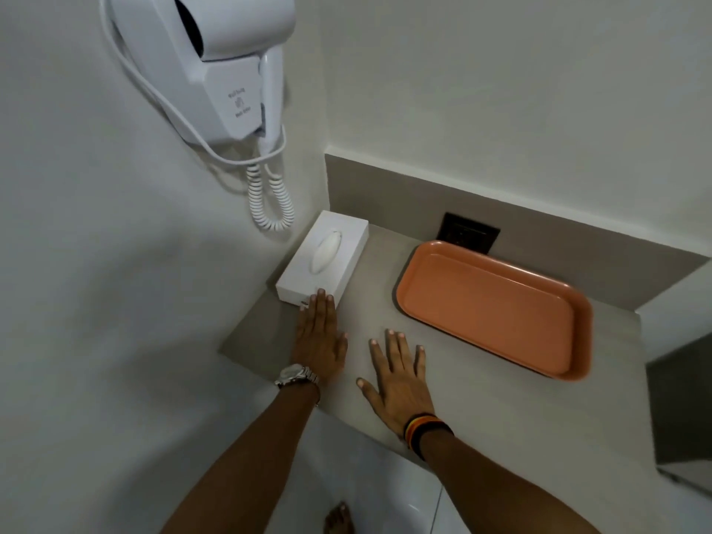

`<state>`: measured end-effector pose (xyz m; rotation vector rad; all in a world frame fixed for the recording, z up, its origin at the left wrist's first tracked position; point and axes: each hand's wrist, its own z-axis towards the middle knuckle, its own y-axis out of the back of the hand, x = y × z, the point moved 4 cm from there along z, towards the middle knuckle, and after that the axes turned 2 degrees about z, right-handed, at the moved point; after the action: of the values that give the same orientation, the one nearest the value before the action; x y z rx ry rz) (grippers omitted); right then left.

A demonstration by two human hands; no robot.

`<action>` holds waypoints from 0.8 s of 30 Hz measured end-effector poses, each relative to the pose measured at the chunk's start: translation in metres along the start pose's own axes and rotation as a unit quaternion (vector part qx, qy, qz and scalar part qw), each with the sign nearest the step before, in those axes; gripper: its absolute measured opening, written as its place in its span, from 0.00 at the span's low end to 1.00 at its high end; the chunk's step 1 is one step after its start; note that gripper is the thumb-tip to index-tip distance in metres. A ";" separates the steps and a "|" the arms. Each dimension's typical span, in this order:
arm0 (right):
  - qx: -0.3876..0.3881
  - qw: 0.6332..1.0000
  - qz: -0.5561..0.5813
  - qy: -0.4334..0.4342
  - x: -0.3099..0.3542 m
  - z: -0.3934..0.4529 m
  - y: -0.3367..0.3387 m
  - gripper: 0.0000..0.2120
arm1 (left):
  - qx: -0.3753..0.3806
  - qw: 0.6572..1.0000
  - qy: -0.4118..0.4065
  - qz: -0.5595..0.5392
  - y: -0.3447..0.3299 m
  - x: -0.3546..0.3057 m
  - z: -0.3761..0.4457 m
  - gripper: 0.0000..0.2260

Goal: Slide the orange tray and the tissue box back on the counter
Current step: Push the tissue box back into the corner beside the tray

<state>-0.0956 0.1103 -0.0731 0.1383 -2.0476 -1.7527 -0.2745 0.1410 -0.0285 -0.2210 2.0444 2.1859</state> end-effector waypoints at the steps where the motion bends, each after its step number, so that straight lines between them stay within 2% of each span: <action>1: 0.001 1.000 0.000 -0.004 -0.003 -0.003 -0.002 0.37 | 0.012 1.000 0.011 0.003 -0.002 -0.002 0.000 0.35; 15: -0.038 0.999 0.017 -0.014 -0.008 -0.008 -0.007 0.34 | 0.106 0.992 0.057 0.049 0.003 0.015 0.046 0.38; 24: -0.039 0.999 0.008 -0.020 -0.008 -0.005 -0.008 0.34 | 0.109 0.992 0.038 0.045 -0.003 0.032 0.069 0.39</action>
<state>-0.0877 0.1070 -0.0820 0.0628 -1.9992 -1.8356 -0.3058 0.2098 -0.0330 -0.1938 2.3568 2.0095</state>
